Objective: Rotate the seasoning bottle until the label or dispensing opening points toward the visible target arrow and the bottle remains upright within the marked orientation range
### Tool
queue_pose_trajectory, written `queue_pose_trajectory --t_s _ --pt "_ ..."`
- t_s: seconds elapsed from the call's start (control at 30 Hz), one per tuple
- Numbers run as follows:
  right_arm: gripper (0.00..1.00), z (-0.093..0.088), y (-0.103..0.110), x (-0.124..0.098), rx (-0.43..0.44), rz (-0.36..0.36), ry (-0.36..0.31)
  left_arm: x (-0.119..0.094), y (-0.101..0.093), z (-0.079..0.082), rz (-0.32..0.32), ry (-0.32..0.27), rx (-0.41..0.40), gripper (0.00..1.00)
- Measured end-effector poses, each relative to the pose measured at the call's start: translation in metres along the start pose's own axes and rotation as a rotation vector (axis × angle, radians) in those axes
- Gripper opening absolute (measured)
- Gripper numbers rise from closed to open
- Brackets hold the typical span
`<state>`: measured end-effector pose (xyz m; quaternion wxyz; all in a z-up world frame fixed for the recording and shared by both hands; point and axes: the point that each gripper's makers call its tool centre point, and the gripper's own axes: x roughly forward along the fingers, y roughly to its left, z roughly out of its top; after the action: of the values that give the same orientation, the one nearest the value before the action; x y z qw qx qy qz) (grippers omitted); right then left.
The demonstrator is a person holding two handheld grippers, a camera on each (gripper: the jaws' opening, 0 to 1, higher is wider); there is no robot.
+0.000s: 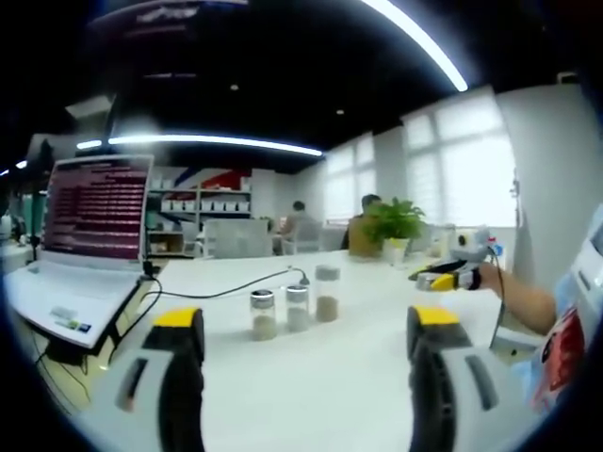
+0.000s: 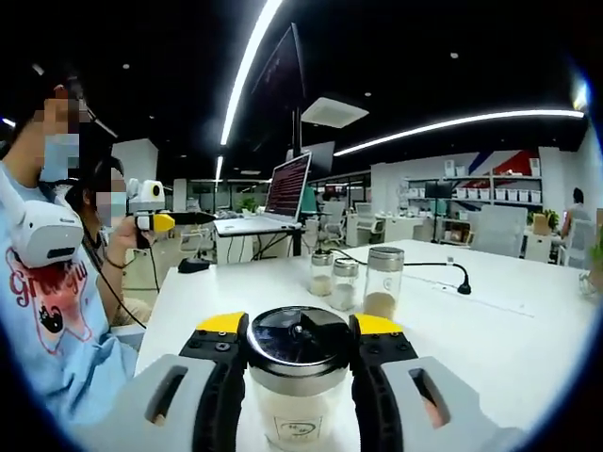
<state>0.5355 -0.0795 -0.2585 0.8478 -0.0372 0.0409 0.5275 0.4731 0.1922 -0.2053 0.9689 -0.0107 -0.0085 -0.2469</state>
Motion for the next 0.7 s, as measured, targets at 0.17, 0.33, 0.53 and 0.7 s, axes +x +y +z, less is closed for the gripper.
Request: queue_pose_trajectory --t_s 0.17,0.33,0.53,0.7 --pt "0.42 0.0002 -0.0008 0.0002 0.002 -0.038 -0.004 -0.0002 0.0005 -0.0006 -0.008 -0.003 -0.011 0.94" --pt "0.42 -0.0005 -0.0016 0.0008 0.01 -0.076 0.015 0.0007 0.0041 -0.0002 0.011 -0.009 -0.021 0.94" --pt "0.42 -0.001 -0.003 0.0007 0.019 -0.119 0.019 0.0033 0.0006 -0.0009 -0.001 -0.006 -0.018 0.94" --pt "0.42 -0.002 -0.0049 0.0006 0.027 -0.151 0.043 0.0022 -0.0001 0.0007 0.002 -0.011 -0.019 0.94"
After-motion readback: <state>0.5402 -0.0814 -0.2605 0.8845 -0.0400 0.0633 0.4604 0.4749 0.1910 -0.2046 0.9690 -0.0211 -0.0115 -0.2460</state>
